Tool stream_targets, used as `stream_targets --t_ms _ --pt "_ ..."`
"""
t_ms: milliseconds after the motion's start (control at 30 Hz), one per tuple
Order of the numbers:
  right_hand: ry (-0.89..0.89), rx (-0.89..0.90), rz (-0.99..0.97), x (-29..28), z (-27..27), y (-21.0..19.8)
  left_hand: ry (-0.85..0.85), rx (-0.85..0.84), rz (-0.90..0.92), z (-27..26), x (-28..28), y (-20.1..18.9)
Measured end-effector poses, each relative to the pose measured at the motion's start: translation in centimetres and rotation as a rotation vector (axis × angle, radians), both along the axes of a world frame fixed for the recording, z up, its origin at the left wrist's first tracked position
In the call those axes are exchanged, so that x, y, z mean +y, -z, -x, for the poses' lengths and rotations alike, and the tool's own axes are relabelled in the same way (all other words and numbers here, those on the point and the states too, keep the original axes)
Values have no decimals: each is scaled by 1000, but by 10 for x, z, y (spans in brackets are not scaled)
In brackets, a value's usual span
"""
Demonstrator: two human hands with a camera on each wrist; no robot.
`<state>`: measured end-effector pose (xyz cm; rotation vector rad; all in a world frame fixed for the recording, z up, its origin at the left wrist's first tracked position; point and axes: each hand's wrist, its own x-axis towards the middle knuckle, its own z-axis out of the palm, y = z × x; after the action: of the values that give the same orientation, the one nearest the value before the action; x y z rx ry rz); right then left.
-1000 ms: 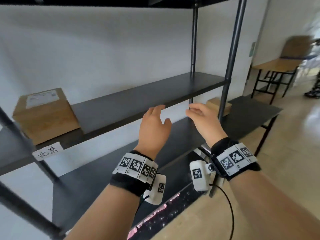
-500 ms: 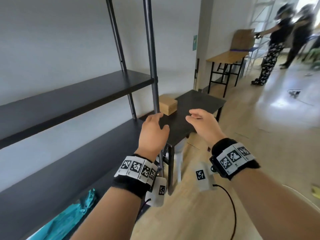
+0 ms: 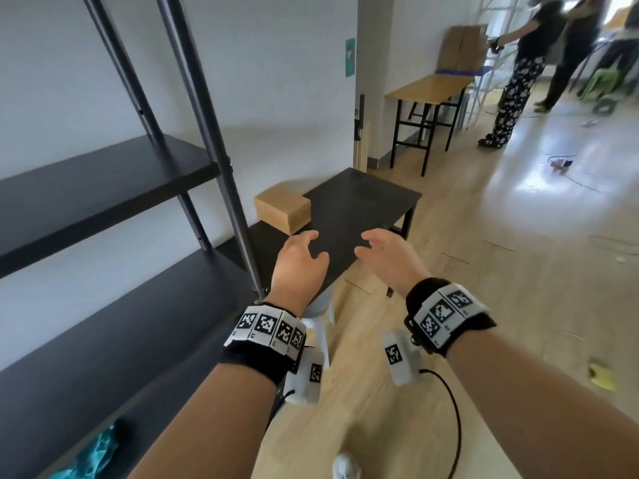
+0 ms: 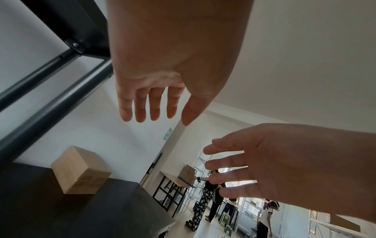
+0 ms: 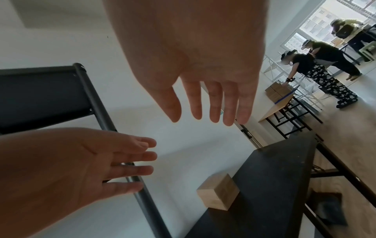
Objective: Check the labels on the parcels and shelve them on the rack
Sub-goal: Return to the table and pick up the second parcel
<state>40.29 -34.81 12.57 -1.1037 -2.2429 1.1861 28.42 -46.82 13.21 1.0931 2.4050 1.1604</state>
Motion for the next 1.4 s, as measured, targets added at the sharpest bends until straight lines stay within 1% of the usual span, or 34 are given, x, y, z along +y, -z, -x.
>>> stream_targets --t_ms 200,333,500,633,700,767,867,1067,1200,1400 --pt "-10 -72 -31 87 59 7 -46 -68 8 62 87 15" --pt "-15 -120 -39 133 97 12 -62 -110 37 104 134 24" --pt "-42 -134 -37 170 147 18 -140 -115 67 146 166 34" --pt "-102 -128 -17 198 193 27 -210 -144 107 181 183 49" --pt "-154 -122 1 210 214 34 -245 -163 137 198 193 57" --pt "-245 -165 28 235 248 45 -337 -196 150 220 213 70" --pt "-267 -159 35 243 260 55 -340 -227 200 230 218 81" --pt "-458 -232 55 312 332 76 -538 -318 220 272 274 109" --pt "-592 -310 60 343 366 96 -629 -346 246 287 299 128" --pt "-745 -422 30 361 396 126 -747 -510 271 296 319 164"
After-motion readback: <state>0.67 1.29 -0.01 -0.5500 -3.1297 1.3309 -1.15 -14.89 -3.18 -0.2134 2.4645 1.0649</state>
